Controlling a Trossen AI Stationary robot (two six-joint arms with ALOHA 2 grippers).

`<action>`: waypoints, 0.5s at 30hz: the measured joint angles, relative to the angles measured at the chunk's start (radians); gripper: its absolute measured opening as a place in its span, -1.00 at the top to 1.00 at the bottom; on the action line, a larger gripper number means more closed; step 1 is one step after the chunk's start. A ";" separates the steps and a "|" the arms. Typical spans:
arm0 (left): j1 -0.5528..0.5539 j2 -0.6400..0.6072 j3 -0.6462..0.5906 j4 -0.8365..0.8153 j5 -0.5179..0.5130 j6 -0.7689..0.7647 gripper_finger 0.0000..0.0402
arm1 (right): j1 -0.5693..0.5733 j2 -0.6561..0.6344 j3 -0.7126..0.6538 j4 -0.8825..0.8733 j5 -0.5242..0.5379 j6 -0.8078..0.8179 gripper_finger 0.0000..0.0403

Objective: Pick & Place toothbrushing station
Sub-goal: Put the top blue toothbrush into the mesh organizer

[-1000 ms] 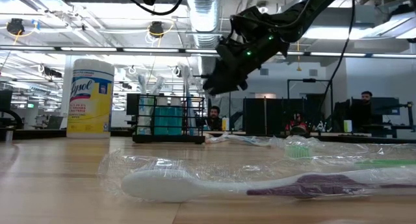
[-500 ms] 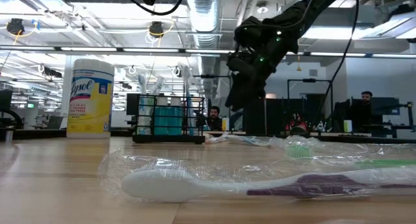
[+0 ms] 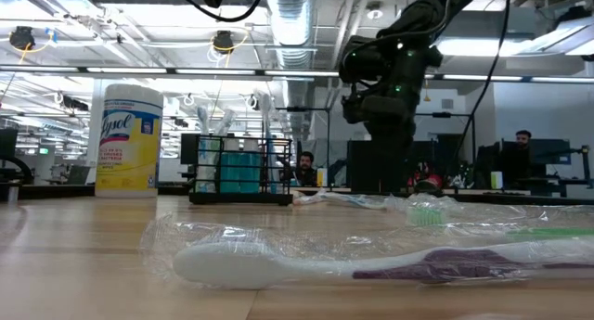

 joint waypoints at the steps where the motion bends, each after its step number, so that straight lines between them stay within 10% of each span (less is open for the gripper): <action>1: 0.000 0.000 0.000 0.000 0.000 0.000 0.73 | 0.011 0.000 0.000 -0.015 0.001 0.015 -0.16; 15: 0.000 0.000 0.000 0.000 0.000 0.000 0.73 | 0.138 0.000 -0.030 -0.035 0.011 0.095 -0.16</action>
